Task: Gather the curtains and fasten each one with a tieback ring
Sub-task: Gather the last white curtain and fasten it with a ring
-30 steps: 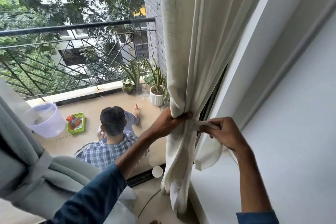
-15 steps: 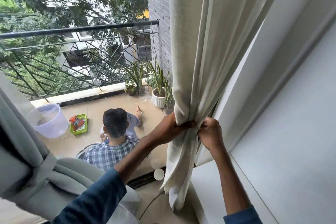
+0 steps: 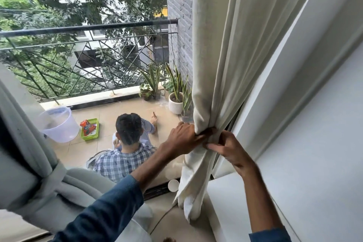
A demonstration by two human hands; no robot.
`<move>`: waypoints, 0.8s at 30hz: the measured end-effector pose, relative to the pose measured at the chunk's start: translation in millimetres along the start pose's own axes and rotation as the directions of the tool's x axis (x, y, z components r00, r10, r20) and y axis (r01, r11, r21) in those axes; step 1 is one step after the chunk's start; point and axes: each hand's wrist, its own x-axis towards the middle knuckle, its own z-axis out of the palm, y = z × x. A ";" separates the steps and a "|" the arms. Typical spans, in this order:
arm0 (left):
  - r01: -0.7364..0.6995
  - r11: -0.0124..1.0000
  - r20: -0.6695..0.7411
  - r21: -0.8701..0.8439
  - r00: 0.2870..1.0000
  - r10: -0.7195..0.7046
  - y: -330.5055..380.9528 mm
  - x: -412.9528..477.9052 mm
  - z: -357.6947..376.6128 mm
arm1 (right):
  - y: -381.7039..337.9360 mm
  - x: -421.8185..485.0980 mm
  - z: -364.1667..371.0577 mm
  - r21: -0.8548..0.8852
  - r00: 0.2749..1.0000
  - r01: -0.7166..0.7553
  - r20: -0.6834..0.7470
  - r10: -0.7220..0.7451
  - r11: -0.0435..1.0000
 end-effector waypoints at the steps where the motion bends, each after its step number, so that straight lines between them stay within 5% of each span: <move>1: -0.001 1.000 0.010 -0.002 1.000 0.001 1.0 1.5 1.3 | 2.7 2.5 5.3 -0.098 0.997 0.005 -0.071 -0.012 0.995; 4: -0.010 0.999 0.041 0.034 0.999 0.009 -2.5 2.3 2.8 | 12.5 9.8 13.9 -0.264 0.965 -0.043 -0.260 -0.028 0.964; 9: -0.102 0.995 -0.036 -0.002 0.994 0.101 -23.3 -7.1 0.5 | 20.5 11.4 -1.2 -0.381 0.959 -0.046 -0.275 -0.065 0.923; 16: -0.201 0.979 -0.136 -0.011 0.971 0.198 -46.4 -13.4 -11.8 | 19.4 10.7 0.1 -0.269 0.948 -0.044 -0.316 -0.046 0.962; 20: -0.183 0.974 -0.180 0.133 0.962 0.206 -48.9 -24.9 -16.9 | 20.8 9.6 1.7 -0.230 0.921 -0.083 -0.389 -0.014 0.970; 24: -0.190 0.981 -0.058 -0.022 0.980 0.189 -39.7 -38.7 -14.9 | 13.5 6.7 9.4 -0.247 0.868 -0.138 -0.497 -0.003 0.959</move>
